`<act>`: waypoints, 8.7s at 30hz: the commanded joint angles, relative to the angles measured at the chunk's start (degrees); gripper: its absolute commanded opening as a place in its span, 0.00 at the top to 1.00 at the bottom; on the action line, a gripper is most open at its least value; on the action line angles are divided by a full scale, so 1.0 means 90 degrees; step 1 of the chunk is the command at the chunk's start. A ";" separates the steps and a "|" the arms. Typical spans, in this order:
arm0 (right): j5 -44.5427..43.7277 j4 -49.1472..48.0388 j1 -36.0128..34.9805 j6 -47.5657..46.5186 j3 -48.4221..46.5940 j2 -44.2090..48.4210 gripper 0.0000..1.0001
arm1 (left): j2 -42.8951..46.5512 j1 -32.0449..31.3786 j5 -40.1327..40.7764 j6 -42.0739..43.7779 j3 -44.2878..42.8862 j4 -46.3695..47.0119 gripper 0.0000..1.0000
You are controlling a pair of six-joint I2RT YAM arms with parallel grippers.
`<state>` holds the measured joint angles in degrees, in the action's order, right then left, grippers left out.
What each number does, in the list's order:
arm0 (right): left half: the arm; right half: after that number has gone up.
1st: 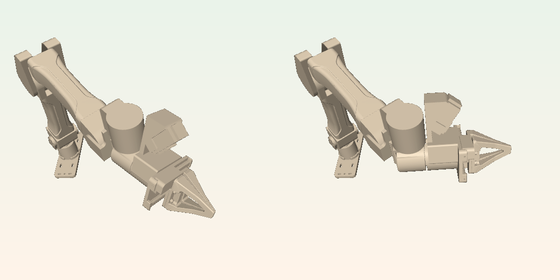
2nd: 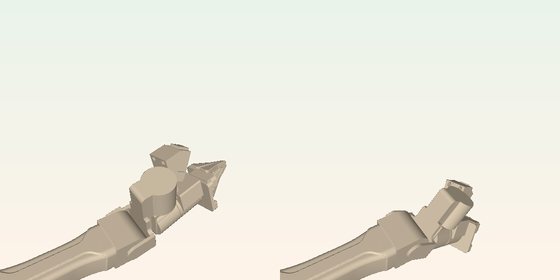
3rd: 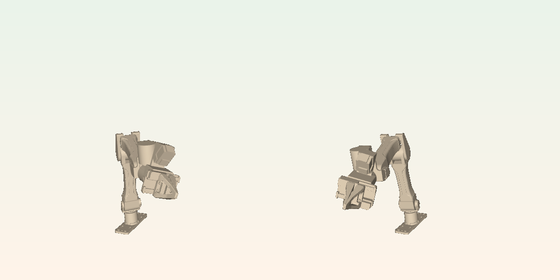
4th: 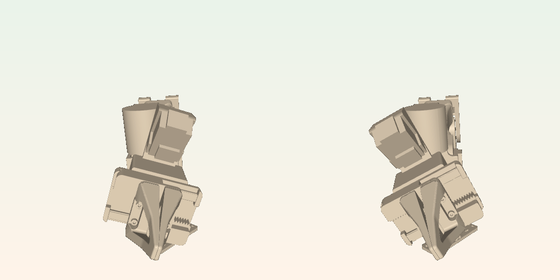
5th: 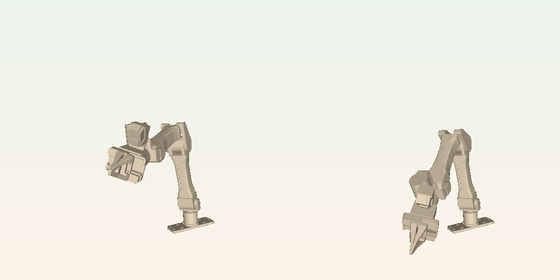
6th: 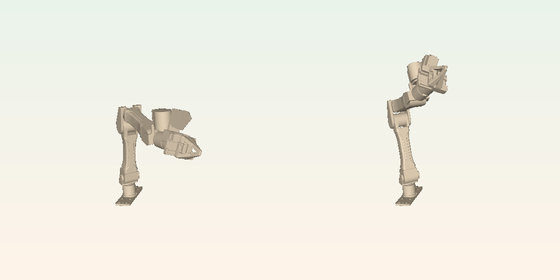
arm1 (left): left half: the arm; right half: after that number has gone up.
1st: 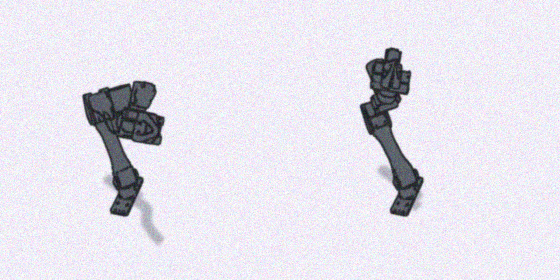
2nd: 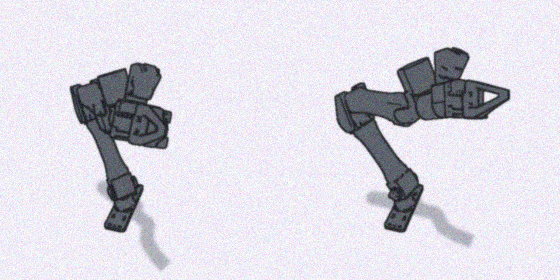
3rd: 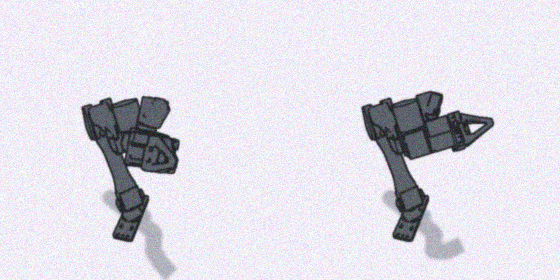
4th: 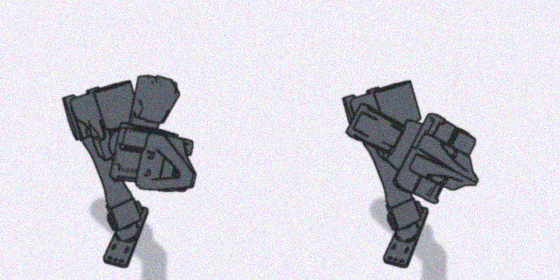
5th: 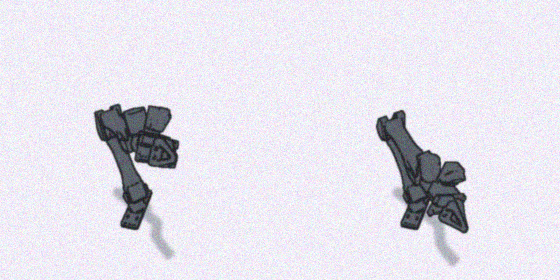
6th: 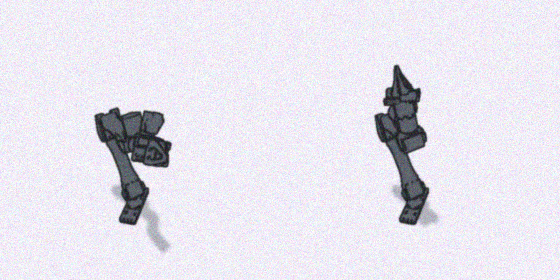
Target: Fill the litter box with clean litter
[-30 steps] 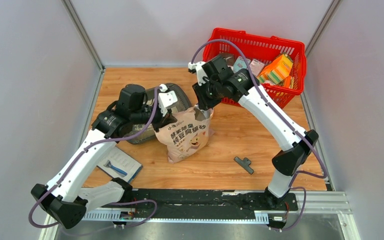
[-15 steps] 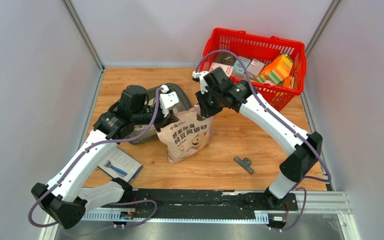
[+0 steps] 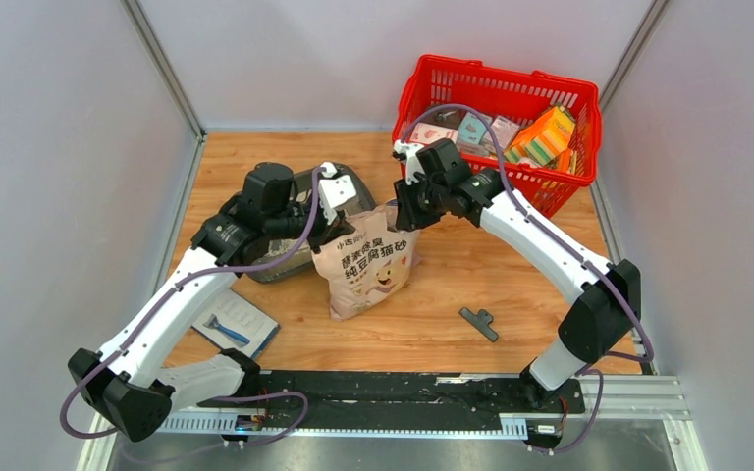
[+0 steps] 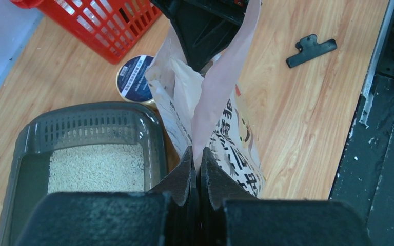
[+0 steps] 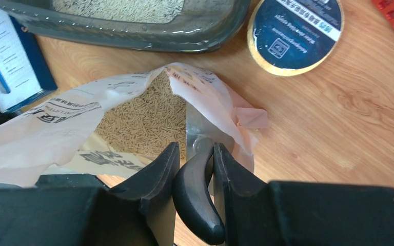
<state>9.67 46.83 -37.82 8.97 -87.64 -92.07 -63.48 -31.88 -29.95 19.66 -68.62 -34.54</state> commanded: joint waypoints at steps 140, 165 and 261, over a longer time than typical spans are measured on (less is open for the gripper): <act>0.4681 -0.2801 0.0433 0.3135 -0.6005 -0.5698 1.00 | 0.2044 0.0476 0.0126 0.1722 -0.0052 -0.1797 1.00; 0.1690 -0.4234 -0.0504 -0.1229 -0.3550 -0.3514 1.00 | 0.2366 0.0476 -0.0295 0.1331 0.0212 -0.1406 1.00; 0.1677 -0.0114 -0.1140 0.1562 -0.1054 -0.1703 1.00 | 0.2669 0.0476 -0.0666 -0.1208 0.0642 0.0762 1.00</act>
<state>10.81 46.87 -48.29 18.44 -98.54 -103.96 -41.39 -27.35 -29.95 9.10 -57.84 -40.91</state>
